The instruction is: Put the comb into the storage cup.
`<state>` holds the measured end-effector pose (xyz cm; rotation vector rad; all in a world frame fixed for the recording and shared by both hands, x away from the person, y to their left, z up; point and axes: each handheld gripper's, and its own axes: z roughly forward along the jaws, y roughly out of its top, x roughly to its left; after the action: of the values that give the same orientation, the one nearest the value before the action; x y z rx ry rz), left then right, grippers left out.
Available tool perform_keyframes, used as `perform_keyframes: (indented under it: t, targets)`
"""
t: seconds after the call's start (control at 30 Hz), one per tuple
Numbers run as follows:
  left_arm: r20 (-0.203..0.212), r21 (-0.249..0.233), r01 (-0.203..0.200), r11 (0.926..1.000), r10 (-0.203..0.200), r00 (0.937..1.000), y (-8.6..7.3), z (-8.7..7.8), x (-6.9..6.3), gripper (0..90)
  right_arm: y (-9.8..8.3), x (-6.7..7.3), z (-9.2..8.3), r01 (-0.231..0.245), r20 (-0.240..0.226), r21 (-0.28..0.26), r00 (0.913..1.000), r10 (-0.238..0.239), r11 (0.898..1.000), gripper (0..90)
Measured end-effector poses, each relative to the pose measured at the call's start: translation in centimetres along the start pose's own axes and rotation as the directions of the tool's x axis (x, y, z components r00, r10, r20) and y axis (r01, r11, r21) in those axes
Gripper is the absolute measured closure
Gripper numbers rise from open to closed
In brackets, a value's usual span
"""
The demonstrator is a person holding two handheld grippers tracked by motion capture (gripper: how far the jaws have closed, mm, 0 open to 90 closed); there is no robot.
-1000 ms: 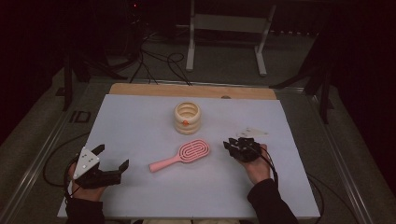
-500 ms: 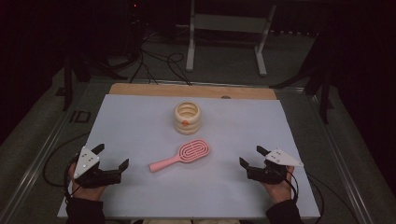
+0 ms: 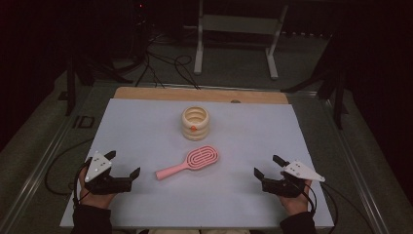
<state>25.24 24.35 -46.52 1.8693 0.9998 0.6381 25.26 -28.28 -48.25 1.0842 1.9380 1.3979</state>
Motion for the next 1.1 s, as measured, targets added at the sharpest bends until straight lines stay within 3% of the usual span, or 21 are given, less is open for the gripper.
perform_keyframes:
  t: [0.13, 0.17, 0.23, 0.27, 0.3, 0.33, 0.37, 0.5, 0.53, 0.57, 0.6, 0.7, 0.73, 0.77, 0.8, 0.83, 0.9, 0.93, 1.03, 1.1]
  targets:
    - [0.028, 0.096, -0.059, 0.9936, 0.056, 0.998, 1.8, 1.6, -0.6, 0.4, 0.0, -0.2, -0.1, -0.003, 0.007, 0.009, 1.0, 0.003, 1.0, 11.8]
    - [0.028, 0.096, -0.059, 0.9936, 0.056, 0.998, 1.8, 1.6, -0.6, 0.4, 0.0, -0.2, -0.1, -0.003, 0.007, 0.009, 1.0, 0.003, 1.0, 11.8]
    - [0.069, 0.175, -0.112, 0.9781, 0.101, 0.9925, 3.5, 3.2, -1.1, 0.4, 0.0, -0.4, -0.1, -0.011, 0.011, 0.015, 0.9999, 0.011, 1.0, 11.9]
    - [0.069, 0.175, -0.112, 0.9781, 0.101, 0.9925, 3.5, 3.2, -1.1, 0.4, 0.0, -0.4, -0.1, -0.011, 0.01, 0.017, 0.9999, 0.011, 1.0, 11.9]
    - [0.096, 0.23, -0.15, 0.9614, 0.131, 0.9867, 4.5, 4.3, -1.6, 0.4, 0.0, -0.4, -0.1, -0.012, 0.01, 0.018, 0.9999, 0.012, 1.0, 11.9]
    - [0.104, 0.257, -0.175, 0.9502, 0.153, 0.9827, 4.9, 4.8, -1.9, 0.4, 0.0, -0.4, -0.1, -0.012, 0.009, 0.018, 0.9999, 0.011, 1.0, 11.9]
    - [0.104, 0.257, -0.175, 0.9502, 0.153, 0.9827, 4.9, 4.8, -1.9, 0.4, 0.0, -0.4, -0.1, -0.012, 0.009, 0.018, 0.9999, 0.011, 1.0, 11.9]
    - [0.166, 0.383, -0.253, 0.8885, 0.204, 0.9648, 6.3, 7.8, -3.3, 0.4, 0.0, -0.4, -0.1, -0.006, 0.004, 0.027, 1.0, 0.006, 1.0, 11.9]
    - [0.174, 0.402, -0.259, 0.8781, 0.204, 0.9633, 6.5, 8.5, -3.5, 0.4, 0.0, -0.4, -0.1, -0.007, 0.005, 0.029, 1.0, 0.007, 1.0, 11.9]
    - [0.174, 0.402, -0.259, 0.8781, 0.204, 0.9633, 6.5, 8.5, -3.5, 0.4, 0.0, -0.4, -0.1, -0.008, 0.004, 0.029, 1.0, 0.008, 1.0, 11.9]
    - [0.193, 0.448, -0.278, 0.8497, 0.212, 0.9581, 6.7, 9.7, -4.0, 0.4, 0.0, -0.4, -0.1, -0.01, 0.003, 0.029, 1.0, 0.01, 1.0, 11.9]
    - [0.225, 0.507, -0.309, 0.8045, 0.222, 0.9486, 6.8, 11.3, -4.7, 0.5, 0.0, -0.3, 0.0, -0.011, 0.004, 0.032, 0.9999, 0.011, 0.999, 12.0]
    - [0.225, 0.507, -0.309, 0.8045, 0.222, 0.9486, 6.8, 11.3, -4.7, 0.9, 0.0, -0.3, 0.0, -0.011, 0.004, 0.032, 0.9999, 0.011, 0.999, 12.0]
    - [0.239, 0.521, -0.314, 0.7938, 0.218, 0.9463, 6.8, 11.8, -5.0, 0.9, 0.0, -0.3, 0.0, -0.011, 0.004, 0.034, 0.9999, 0.011, 0.999, 12.0]
    - [0.254, 0.544, -0.325, 0.7733, 0.218, 0.9424, 6.8, 12.7, -5.5, 1.2, -0.1, -0.3, 0.0, -0.011, 0.004, 0.036, 0.9999, 0.011, 0.999, 12.0]
    - [0.261, 0.55, -0.328, 0.7677, 0.216, 0.941, 6.8, 12.9, -5.7, 1.3, -0.1, -0.4, 0.0, -0.015, 0.003, 0.038, 0.9999, 0.015, 0.999, 12.1]
    - [0.261, 0.55, -0.328, 0.7677, 0.216, 0.941, 6.8, 12.9, -5.7, 1.4, -0.1, -0.4, 0.0, -0.016, 0.003, 0.039, 0.9999, 0.016, 0.999, 12.1]
    - [0.282, 0.577, -0.349, 0.7381, 0.222, 0.9335, 6.8, 13.9, -6.4, 1.4, -0.1, -0.4, 0.0, -0.016, 0.003, 0.039, 0.9999, 0.016, 0.999, 12.1]
    - [0.309, 0.601, -0.366, 0.7106, 0.217, 0.9262, 6.8, 14.9, -7.4, 1.6, -0.1, -0.4, 0.0, -0.015, 0.005, 0.04, 0.9999, 0.014, 0.999, 12.1]
    - [0.318, 0.611, -0.374, 0.6977, 0.217, 0.923, 6.8, 15.4, -7.8, 3.3, -0.1, -0.4, 0.0, -0.015, 0.006, 0.041, 0.9999, 0.014, 0.999, 12.2]
